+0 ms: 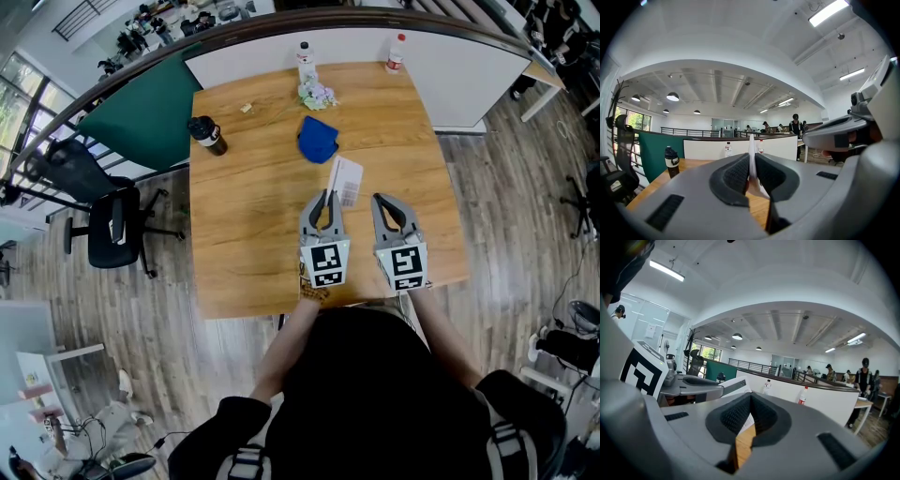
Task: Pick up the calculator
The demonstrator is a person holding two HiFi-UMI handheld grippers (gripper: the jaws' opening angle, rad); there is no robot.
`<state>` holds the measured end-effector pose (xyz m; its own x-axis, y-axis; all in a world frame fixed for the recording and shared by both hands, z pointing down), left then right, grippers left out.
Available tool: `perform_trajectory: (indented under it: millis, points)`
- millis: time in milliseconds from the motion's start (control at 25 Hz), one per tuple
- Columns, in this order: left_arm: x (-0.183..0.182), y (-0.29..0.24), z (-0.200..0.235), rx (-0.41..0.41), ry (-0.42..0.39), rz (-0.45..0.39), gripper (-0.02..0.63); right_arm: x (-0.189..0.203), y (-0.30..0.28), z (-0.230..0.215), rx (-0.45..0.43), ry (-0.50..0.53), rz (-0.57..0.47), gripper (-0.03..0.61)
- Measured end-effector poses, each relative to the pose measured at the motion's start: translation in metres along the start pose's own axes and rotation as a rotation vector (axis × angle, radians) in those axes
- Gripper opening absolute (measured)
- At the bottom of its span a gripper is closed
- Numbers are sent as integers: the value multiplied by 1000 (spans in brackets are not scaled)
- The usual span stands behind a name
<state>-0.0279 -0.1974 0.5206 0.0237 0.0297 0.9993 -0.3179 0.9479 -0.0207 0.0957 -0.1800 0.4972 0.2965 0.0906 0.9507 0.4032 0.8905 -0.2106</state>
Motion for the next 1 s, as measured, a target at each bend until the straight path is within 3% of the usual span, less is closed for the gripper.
perform_trajectory:
  millis: [400,1000]
  points:
    - [-3,7,-6,-5,6,25,54,3,0,1,-1,-38,7,6]
    - [-4,19,-74,-91,1,89,54,26,46,-26,-143,-58,39,6]
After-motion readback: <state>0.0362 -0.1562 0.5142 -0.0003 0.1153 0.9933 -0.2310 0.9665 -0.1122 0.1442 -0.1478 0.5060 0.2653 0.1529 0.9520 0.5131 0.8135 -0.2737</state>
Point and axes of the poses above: the fingertips, and each gripper's own axes: y backward along the fingers, z to its left, x out of its underside, the point moved 4 cm from there along y, backward along the fingers, and after that the axes turned 4 degrees about x, right-handed, at the moved point
